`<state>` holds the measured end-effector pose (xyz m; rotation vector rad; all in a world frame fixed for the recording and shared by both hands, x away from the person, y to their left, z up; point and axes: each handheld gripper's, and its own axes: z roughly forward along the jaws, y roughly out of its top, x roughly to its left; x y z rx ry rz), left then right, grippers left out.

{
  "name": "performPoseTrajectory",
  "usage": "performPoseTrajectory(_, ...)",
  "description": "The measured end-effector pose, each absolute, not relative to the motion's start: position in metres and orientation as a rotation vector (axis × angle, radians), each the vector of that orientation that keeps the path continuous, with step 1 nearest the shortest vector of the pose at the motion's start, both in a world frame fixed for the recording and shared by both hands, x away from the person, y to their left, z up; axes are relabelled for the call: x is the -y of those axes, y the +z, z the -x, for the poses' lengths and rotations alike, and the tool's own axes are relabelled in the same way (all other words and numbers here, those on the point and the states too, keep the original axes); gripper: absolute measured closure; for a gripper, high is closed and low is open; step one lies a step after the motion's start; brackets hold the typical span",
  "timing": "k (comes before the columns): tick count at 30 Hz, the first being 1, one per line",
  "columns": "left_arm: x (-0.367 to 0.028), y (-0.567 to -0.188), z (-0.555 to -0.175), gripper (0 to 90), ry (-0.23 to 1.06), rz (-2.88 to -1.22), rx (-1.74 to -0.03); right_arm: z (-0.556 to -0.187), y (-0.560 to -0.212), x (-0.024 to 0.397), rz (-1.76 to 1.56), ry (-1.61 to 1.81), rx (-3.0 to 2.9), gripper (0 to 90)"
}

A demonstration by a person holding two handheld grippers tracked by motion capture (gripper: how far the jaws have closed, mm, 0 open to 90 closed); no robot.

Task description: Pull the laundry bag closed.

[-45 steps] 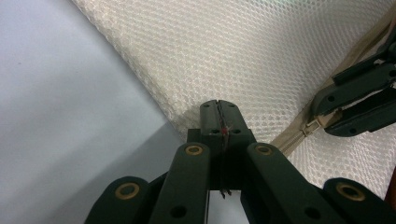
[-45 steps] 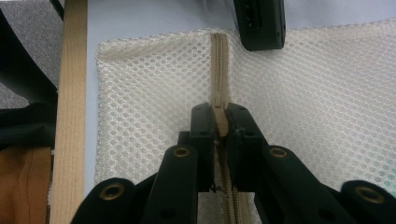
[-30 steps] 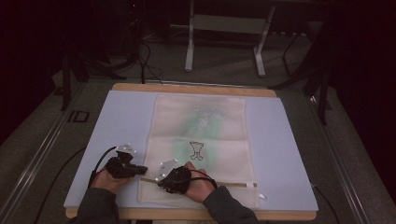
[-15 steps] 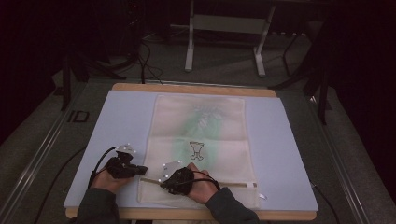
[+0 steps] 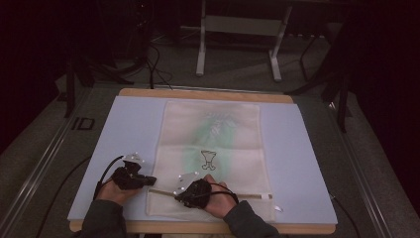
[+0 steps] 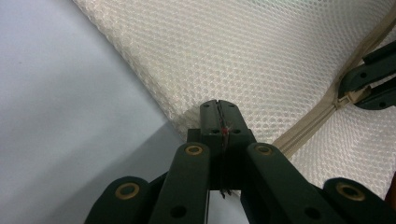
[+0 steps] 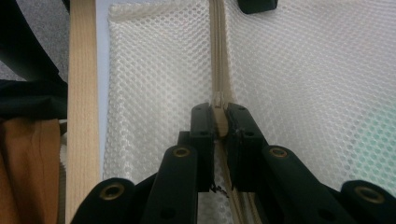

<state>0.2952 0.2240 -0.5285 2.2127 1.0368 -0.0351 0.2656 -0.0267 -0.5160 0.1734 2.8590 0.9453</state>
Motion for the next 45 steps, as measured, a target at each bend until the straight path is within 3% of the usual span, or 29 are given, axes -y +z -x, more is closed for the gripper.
performPoseTrajectory(45, -0.224, -0.529, -0.295, 89.9, -0.039, -2.209, -1.041, -0.267, -0.513, 0.055, -0.185, 0.92, -2.845, 82.4)
